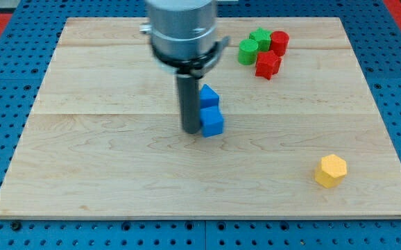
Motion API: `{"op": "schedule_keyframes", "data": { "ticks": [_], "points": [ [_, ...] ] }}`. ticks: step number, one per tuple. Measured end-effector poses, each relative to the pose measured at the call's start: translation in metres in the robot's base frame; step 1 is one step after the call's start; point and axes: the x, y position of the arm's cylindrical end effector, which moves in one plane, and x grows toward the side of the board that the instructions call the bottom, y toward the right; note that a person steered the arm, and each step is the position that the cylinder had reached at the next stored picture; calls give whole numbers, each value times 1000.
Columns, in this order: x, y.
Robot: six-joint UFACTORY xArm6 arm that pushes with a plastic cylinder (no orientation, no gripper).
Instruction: Move the blue cube to the top side of the yellow hexagon
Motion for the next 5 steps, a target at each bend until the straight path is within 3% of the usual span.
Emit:
{"op": "schedule_keyframes", "data": {
  "ticks": [4, 5],
  "points": [
    [-36, 82],
    [-14, 126]
  ]
}}
